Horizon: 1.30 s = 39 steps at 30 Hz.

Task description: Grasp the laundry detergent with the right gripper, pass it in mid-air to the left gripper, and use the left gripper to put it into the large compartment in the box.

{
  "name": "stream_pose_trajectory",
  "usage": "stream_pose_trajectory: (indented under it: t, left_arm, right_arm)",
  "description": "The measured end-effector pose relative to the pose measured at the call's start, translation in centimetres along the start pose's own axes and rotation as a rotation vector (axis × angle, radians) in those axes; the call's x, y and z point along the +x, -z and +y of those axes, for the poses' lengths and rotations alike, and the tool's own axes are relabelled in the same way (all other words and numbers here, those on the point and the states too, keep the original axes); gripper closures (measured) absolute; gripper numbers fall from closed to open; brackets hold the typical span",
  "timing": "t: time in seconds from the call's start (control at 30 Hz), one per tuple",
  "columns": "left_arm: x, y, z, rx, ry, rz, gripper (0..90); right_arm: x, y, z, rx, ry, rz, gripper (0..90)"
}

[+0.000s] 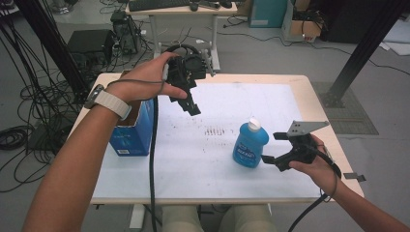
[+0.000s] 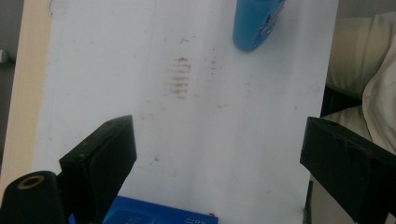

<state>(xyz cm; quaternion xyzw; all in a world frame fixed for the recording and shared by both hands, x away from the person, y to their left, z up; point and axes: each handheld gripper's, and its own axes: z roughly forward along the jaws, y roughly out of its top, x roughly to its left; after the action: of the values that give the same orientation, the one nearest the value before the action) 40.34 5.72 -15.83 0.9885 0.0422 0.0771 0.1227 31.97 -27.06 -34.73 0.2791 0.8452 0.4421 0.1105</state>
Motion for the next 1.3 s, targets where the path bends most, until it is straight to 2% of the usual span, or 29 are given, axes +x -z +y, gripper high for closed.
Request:
stream_pose_trajectory:
  t: [1.3]
  left_arm:
    - [0.05, 0.02, 0.01, 0.009, 0.010, -0.001, 10.9]
  right_arm:
    - [0.03, 0.09, 0.14, -0.009, 0.002, 0.010, 3.8]
